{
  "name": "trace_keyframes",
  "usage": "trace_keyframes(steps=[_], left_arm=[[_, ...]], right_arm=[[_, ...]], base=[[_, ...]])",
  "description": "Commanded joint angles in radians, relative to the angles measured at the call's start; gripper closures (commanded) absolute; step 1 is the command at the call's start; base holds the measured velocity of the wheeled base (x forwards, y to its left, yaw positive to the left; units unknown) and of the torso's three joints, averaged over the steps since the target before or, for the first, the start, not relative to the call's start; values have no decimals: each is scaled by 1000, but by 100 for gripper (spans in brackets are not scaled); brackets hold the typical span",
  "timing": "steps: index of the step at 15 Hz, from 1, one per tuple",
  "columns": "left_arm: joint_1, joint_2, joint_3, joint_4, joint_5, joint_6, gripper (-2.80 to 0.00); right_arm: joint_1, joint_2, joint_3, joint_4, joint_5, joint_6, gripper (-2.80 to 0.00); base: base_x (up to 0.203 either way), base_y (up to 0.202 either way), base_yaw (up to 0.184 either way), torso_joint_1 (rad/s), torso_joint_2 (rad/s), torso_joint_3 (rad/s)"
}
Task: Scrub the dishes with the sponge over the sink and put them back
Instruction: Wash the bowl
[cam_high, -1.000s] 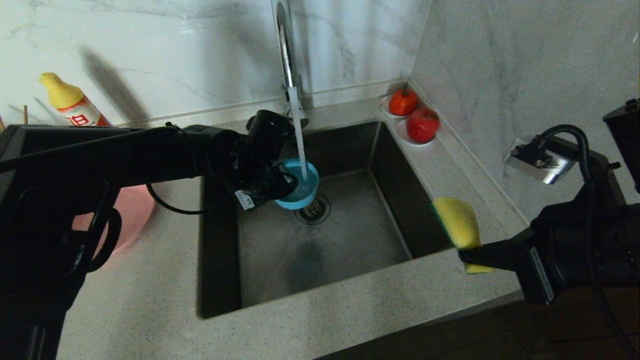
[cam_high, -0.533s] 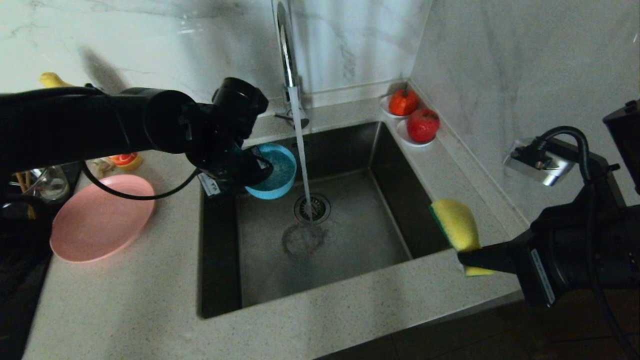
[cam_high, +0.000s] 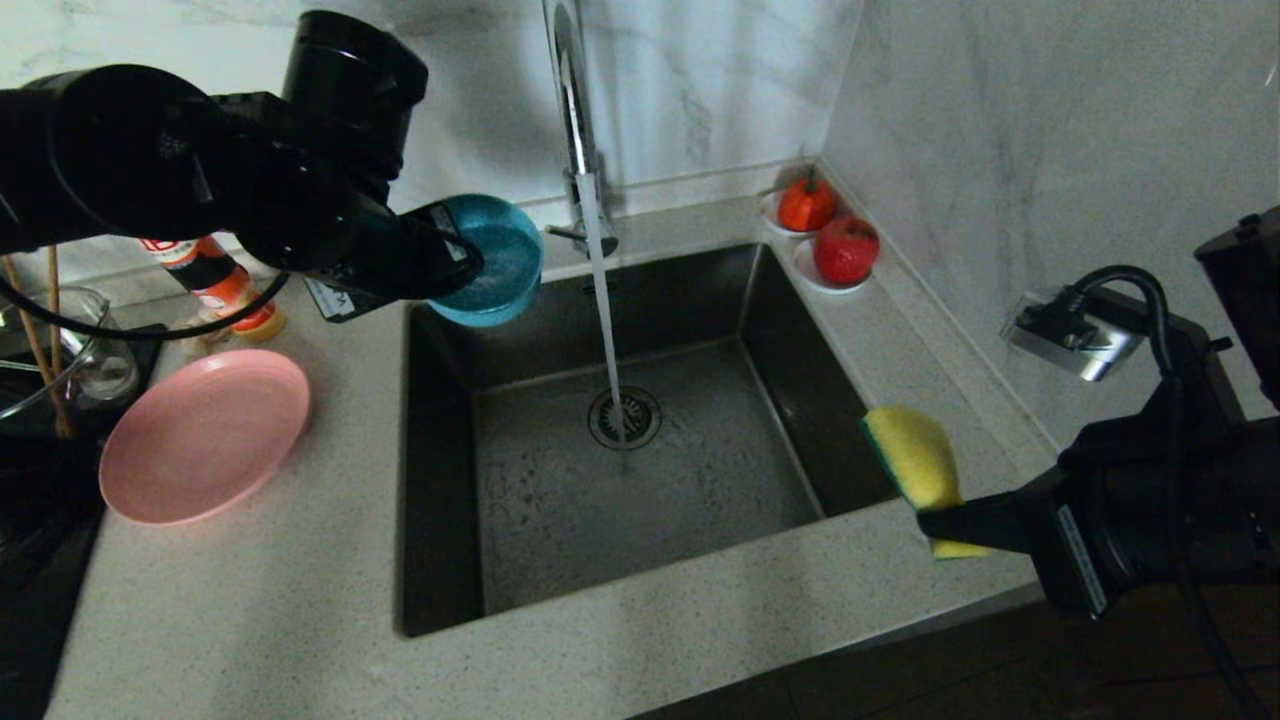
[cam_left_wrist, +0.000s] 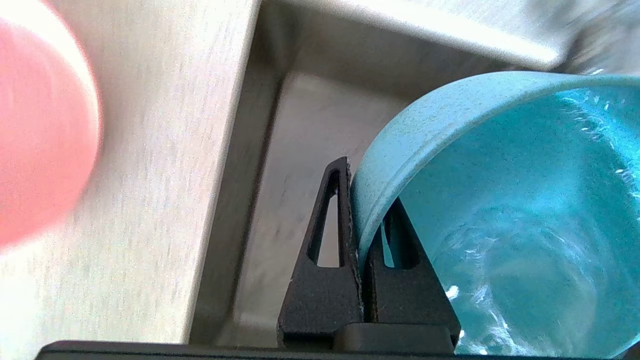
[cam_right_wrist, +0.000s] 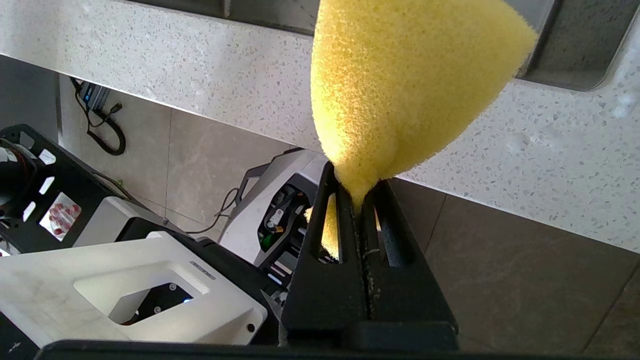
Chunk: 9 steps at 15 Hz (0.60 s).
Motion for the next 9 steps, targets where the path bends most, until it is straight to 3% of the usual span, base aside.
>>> trace_keyframes(steps=[1, 7, 9], left_arm=[[0, -41, 30, -104, 1, 54, 0], [-1, -85, 169, -466, -9, 293, 0], [-1, -87, 190, -528, -10, 335, 0]], right_arm=[[0, 6, -2, 3, 0, 1, 0], [0, 6, -1, 1, 2, 1, 0], [0, 3, 1, 1, 5, 1, 0]], base=[[0, 0, 0, 0, 0, 0], [0, 0, 0, 0, 0, 0], [0, 0, 0, 0, 0, 0]])
